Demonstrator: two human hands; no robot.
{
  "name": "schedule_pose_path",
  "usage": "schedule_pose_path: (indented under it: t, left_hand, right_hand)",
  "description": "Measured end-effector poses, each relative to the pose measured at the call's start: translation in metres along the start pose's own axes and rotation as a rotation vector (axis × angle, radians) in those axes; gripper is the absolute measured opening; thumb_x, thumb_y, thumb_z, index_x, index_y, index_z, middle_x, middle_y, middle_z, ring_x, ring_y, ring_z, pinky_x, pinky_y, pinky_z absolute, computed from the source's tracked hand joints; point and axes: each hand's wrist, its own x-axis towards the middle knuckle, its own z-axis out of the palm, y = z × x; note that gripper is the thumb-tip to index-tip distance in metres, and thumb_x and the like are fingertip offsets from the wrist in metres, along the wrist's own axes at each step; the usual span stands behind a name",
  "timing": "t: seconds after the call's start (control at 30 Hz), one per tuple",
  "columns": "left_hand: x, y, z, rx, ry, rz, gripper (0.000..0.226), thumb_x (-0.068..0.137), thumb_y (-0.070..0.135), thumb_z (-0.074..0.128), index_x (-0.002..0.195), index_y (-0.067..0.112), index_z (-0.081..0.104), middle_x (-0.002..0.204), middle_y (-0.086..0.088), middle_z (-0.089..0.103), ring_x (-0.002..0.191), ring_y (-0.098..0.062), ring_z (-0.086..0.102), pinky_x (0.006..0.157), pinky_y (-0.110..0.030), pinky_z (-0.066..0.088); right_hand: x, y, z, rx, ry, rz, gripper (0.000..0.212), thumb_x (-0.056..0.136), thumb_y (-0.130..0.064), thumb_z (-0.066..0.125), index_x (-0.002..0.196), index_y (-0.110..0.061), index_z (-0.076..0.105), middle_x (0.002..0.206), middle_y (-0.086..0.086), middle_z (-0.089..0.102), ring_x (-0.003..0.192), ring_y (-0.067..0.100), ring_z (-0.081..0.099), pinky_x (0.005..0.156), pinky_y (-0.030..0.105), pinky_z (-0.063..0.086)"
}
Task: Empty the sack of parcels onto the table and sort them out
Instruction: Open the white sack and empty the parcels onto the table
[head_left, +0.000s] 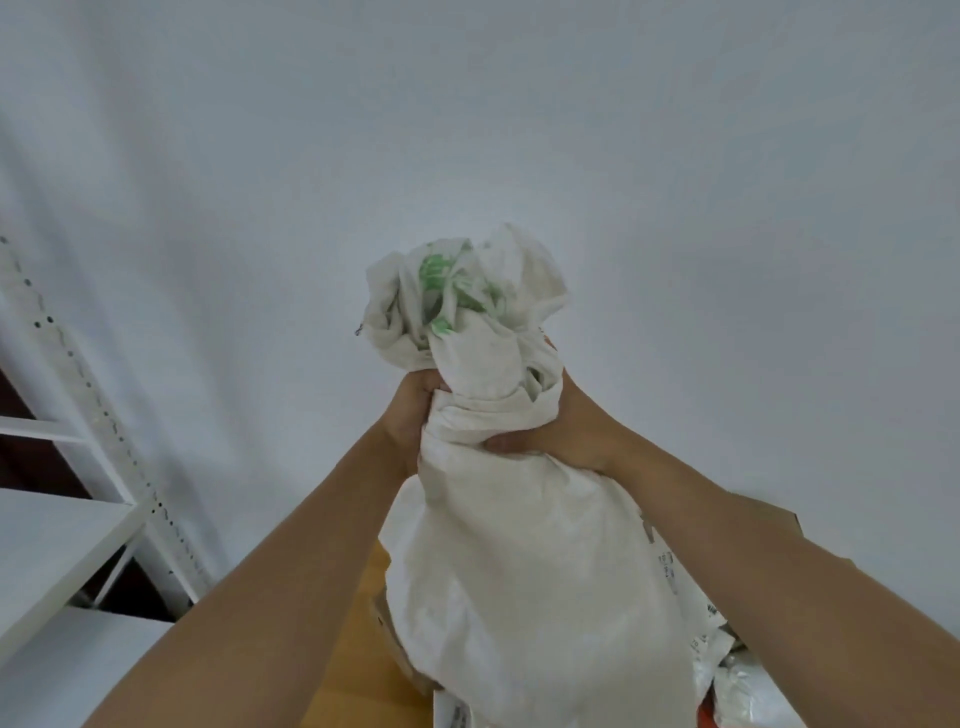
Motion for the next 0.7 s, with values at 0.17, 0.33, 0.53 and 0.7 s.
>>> schedule_pose_path:
  t: [0.17,0.33,0.53,0.7]
  left_hand:
    - [0.003,0.007,-0.011,0.306,0.106,0.039,0.015,0.078,0.021,0.074,0.087,0.01,0.073,0.077,-0.005,0.072,0.066,-0.017,0.069,0.059,-0.023,0.056]
    - [0.005,0.012,-0.037,0.948,0.233,0.326,0.028,0.082,0.044,0.073,0.105,0.032,0.063,0.106,0.006,0.067,0.099,-0.008,0.063,0.083,-0.023,0.053]
    - [0.006,-0.002,-0.064,0.922,0.023,0.004,0.132,0.048,0.089,0.064,0.154,0.041,0.001,0.151,0.024,0.014,0.14,-0.003,0.022,0.115,-0.033,0.024]
    - [0.0,-0.034,-0.046,0.735,-0.083,-0.236,0.109,0.038,0.079,0.079,0.131,0.026,0.053,0.124,0.007,0.067,0.113,-0.013,0.064,0.092,-0.03,0.053]
  right_hand:
    - [0.001,0.001,-0.001,-0.105,0.097,0.009,0.057,0.073,-0.028,0.085,0.123,-0.026,0.057,0.103,-0.027,0.059,0.086,-0.022,0.056,0.074,0.002,0.042]
    - [-0.006,0.016,-0.022,0.07,0.193,0.037,0.035,0.075,-0.018,0.084,0.106,-0.026,0.07,0.1,-0.008,0.074,0.094,0.005,0.069,0.078,0.022,0.055]
    - [-0.011,0.013,-0.027,0.308,0.238,-0.013,0.043,0.068,-0.028,0.079,0.107,-0.019,0.066,0.093,-0.013,0.075,0.09,0.004,0.07,0.072,0.017,0.052]
    - [-0.012,0.014,-0.011,0.12,0.375,-0.049,0.023,0.088,0.004,0.067,0.09,-0.019,0.064,0.08,-0.014,0.067,0.075,-0.014,0.061,0.07,0.008,0.046]
